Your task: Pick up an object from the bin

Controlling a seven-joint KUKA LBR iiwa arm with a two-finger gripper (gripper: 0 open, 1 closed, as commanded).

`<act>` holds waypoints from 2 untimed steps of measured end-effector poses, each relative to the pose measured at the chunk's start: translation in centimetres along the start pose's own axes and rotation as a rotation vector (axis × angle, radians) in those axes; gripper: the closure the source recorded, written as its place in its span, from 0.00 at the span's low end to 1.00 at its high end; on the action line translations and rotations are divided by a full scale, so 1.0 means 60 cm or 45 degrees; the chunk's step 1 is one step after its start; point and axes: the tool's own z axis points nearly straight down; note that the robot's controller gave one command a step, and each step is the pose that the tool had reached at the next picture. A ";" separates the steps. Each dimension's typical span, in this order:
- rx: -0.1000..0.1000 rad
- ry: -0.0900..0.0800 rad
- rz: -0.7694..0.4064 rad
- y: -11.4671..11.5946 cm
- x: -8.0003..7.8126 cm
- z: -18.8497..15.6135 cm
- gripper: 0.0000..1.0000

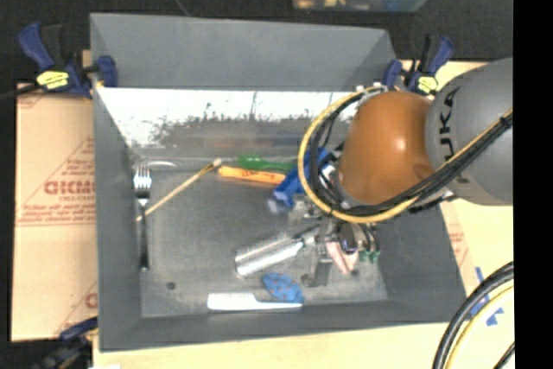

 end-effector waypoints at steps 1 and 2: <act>0.000 -0.009 0.001 0.000 -0.003 -0.004 0.00; 0.001 -0.009 -0.124 -0.033 -0.055 0.158 0.00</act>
Offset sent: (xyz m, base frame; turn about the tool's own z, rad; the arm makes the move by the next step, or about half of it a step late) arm 0.0323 -0.0183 -0.0951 -0.0998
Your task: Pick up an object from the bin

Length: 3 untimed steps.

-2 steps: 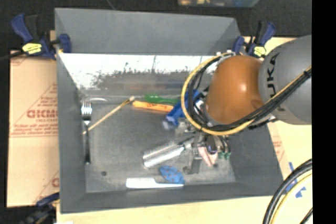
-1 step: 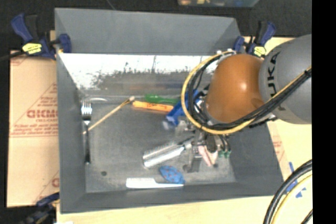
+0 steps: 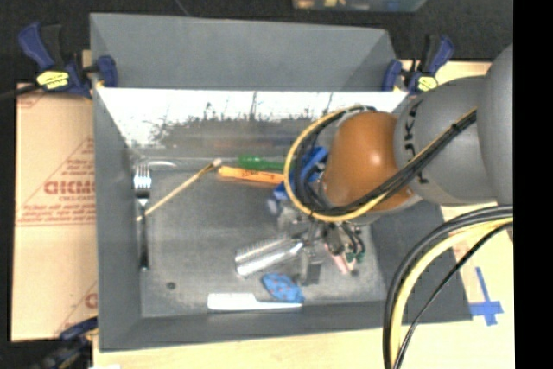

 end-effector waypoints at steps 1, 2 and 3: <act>0.002 -0.014 -0.091 0.028 0.004 -0.001 0.00; 0.000 -0.007 -0.005 0.001 -0.002 -0.002 0.00; 0.001 -0.015 -0.068 0.020 0.000 -0.002 0.00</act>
Offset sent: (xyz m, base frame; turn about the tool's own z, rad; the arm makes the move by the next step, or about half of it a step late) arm 0.0000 0.0011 0.0006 -0.0039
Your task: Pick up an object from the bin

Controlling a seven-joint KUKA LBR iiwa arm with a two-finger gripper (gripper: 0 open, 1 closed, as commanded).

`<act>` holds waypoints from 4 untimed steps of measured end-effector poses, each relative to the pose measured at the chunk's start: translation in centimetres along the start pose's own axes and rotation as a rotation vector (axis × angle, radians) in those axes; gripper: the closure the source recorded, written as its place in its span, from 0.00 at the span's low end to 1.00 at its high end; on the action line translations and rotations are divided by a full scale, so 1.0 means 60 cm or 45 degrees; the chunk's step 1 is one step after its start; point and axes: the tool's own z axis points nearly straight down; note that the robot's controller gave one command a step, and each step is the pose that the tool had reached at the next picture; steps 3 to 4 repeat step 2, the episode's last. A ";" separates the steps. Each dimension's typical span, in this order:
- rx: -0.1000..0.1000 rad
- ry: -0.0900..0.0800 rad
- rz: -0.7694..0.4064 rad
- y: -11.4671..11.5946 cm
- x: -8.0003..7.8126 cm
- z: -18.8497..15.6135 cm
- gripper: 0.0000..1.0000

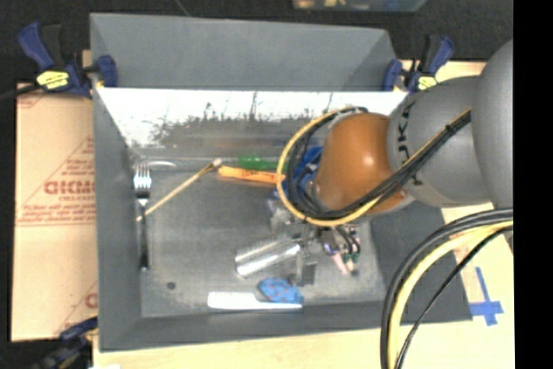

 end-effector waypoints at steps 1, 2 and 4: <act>-0.001 0.005 0.054 -0.019 -0.002 0.000 1.00; -0.001 0.005 0.055 -0.019 -0.002 0.000 1.00; -0.001 0.005 0.055 -0.019 -0.002 0.000 1.00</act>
Offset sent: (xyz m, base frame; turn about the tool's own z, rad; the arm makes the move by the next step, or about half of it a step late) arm 0.0000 0.0000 0.0000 0.0000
